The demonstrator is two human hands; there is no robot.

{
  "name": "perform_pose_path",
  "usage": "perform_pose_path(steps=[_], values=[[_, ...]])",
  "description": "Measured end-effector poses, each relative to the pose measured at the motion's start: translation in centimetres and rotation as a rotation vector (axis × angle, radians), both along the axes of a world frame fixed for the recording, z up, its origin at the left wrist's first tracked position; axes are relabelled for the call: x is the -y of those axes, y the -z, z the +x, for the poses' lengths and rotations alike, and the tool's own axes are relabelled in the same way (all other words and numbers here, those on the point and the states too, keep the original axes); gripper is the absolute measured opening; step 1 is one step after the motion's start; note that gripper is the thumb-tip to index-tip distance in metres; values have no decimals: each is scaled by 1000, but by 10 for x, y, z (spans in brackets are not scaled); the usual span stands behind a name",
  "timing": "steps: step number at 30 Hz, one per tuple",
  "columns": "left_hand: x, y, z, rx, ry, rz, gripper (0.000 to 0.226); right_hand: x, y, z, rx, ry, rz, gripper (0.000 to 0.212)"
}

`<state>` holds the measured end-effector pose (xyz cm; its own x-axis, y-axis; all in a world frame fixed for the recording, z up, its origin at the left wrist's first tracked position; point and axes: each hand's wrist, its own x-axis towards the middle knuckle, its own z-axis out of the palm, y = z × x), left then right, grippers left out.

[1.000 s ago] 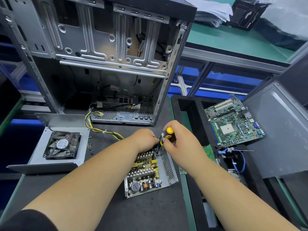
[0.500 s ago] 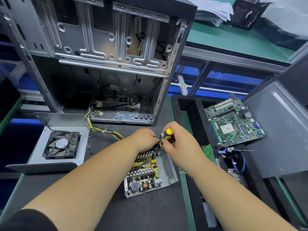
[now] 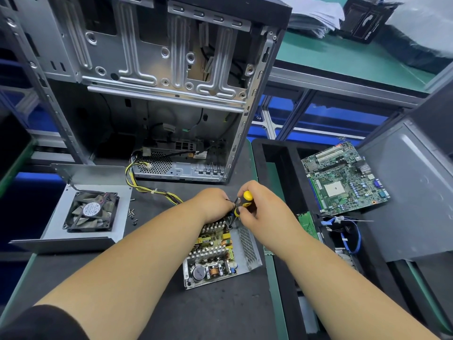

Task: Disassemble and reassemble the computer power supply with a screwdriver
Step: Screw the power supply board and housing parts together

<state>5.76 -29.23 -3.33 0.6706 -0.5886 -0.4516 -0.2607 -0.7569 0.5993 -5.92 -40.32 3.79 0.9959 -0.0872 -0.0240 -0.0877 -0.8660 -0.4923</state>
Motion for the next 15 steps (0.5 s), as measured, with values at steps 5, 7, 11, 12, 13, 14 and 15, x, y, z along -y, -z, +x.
perform_pose_path(steps=[5, 7, 11, 12, 13, 14, 15], values=[[1, -3, -1, 11, 13, 34, 33, 0, -10, 1, -95, -57, -88, 24], [1, -4, -2, 6, 11, 27, 34, 0, -15, 2, -135, -80, -137, 22], [1, -4, -2, 0, 11, 23, 37, -4, -23, 6, -197, -151, -300, 19], [1, -4, -2, 0, 13, 21, 39, -6, -23, 9, -211, -161, -343, 18], [1, -4, -3, 0, 13, 19, 40, -7, -23, 11, -220, -166, -383, 17], [2, -5, -3, -2, 7, 15, 40, -8, -23, 13, -220, -169, -421, 15], [1, -5, -3, -7, -2, 8, 39, -9, -23, 16, -217, -170, -460, 13]])
